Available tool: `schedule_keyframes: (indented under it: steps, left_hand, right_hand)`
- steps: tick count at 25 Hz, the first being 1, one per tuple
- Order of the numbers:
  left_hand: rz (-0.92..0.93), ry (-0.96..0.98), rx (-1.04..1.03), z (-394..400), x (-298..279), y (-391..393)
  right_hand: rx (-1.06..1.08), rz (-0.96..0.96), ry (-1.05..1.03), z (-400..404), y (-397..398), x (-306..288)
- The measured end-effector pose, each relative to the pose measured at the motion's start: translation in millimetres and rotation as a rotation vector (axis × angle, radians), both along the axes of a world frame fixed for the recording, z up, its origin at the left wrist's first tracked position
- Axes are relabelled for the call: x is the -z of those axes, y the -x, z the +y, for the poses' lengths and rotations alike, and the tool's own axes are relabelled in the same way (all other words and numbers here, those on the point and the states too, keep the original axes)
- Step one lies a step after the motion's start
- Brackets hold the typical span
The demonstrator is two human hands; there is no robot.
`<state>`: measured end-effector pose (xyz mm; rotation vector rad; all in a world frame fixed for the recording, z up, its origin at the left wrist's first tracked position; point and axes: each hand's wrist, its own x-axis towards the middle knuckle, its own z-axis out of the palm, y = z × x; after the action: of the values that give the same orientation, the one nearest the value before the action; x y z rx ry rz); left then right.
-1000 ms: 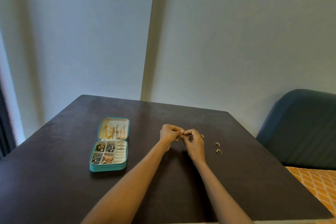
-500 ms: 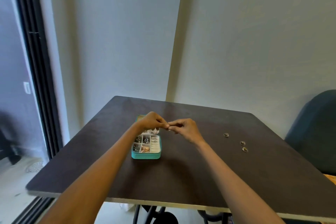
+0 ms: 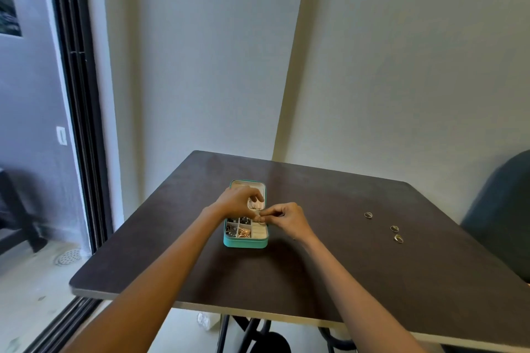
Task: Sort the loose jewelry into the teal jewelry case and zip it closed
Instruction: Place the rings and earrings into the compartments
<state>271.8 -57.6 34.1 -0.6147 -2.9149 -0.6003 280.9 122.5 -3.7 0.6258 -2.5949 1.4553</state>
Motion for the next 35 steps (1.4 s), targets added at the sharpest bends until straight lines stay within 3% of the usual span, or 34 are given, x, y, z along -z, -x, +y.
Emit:
schedule_keyframes:
  steps: [4,10,14,18,24,35]
  left_hand:
    - [-0.008,0.291,-0.012,10,-4,0]
    - [-0.036,0.308,-0.018,13,-2,2]
    - [-0.111,0.339,0.001,16,-8,2]
    - [-0.119,0.32,-0.001,13,-14,3]
    - [-0.105,0.319,-0.021,16,-12,-1]
    - [-0.056,0.4,-0.079,20,-8,4]
  right_hand:
    - [0.038,-0.046,0.175,-1,-5,11]
    - [0.065,-0.097,0.286,-10,-8,23]
    - [0.063,-0.067,0.197,-9,-7,22]
    - [0.084,0.073,-0.056,-3,-6,19]
    - [0.064,0.195,-0.177,4,-8,18]
    - [0.098,0.177,-0.141,-2,-19,21]
